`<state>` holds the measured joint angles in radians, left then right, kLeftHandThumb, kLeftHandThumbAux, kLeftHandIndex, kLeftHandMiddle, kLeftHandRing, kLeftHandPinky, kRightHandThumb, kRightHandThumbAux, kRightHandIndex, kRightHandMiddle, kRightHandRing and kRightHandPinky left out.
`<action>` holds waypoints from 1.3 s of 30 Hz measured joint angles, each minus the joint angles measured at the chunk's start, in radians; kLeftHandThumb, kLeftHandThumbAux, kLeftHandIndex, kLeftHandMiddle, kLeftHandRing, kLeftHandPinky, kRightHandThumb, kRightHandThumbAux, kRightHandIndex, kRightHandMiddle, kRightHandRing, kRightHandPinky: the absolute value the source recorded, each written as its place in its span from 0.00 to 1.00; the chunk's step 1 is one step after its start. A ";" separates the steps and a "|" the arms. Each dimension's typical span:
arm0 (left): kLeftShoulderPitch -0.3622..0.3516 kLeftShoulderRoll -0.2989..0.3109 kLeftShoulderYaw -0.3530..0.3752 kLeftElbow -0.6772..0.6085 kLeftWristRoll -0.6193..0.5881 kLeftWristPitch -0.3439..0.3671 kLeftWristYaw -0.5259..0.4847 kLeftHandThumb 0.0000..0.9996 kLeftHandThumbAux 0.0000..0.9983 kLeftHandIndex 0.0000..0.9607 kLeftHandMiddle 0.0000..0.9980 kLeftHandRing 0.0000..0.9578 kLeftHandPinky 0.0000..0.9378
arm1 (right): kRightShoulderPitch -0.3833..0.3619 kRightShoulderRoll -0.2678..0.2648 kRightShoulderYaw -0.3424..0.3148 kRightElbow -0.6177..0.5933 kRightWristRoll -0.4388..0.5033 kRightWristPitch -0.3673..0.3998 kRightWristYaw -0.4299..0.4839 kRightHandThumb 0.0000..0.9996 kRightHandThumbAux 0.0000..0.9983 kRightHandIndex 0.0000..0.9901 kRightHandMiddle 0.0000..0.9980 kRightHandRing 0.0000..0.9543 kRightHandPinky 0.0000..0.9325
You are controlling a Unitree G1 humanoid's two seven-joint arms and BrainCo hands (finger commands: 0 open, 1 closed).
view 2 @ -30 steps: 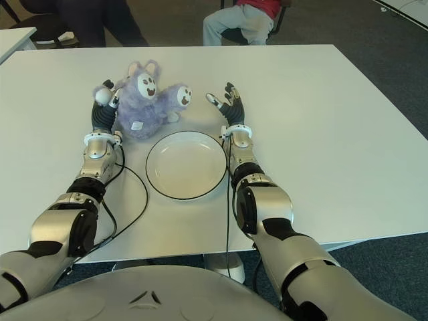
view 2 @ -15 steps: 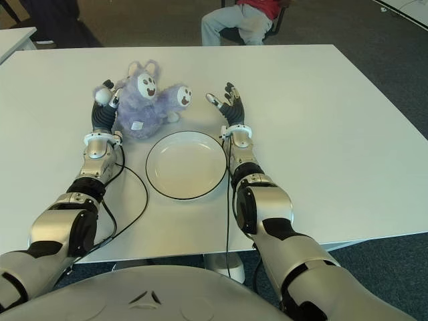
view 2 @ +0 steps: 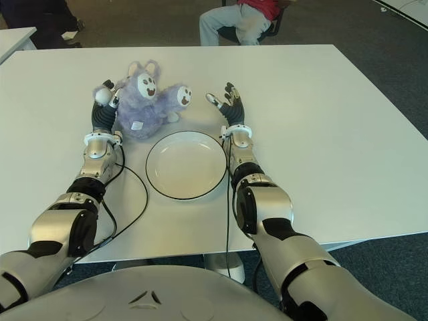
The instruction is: Put the doll into the plate.
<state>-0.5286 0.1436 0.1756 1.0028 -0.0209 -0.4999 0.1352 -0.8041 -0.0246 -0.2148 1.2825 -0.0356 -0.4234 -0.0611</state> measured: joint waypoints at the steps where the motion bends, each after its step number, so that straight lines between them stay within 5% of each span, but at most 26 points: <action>1: 0.000 0.000 0.000 0.000 0.000 0.000 0.000 0.00 0.44 0.00 0.07 0.07 0.06 | 0.000 0.000 0.000 0.000 0.000 0.000 0.000 0.06 0.68 0.00 0.04 0.03 0.03; 39: -0.014 0.003 0.001 0.030 0.000 0.000 0.000 0.00 0.47 0.00 0.09 0.08 0.07 | -0.001 0.001 0.000 0.000 0.000 0.002 0.000 0.05 0.68 0.00 0.03 0.03 0.03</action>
<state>-0.5429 0.1469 0.1763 1.0331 -0.0209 -0.4996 0.1352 -0.8049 -0.0237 -0.2152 1.2826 -0.0354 -0.4214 -0.0612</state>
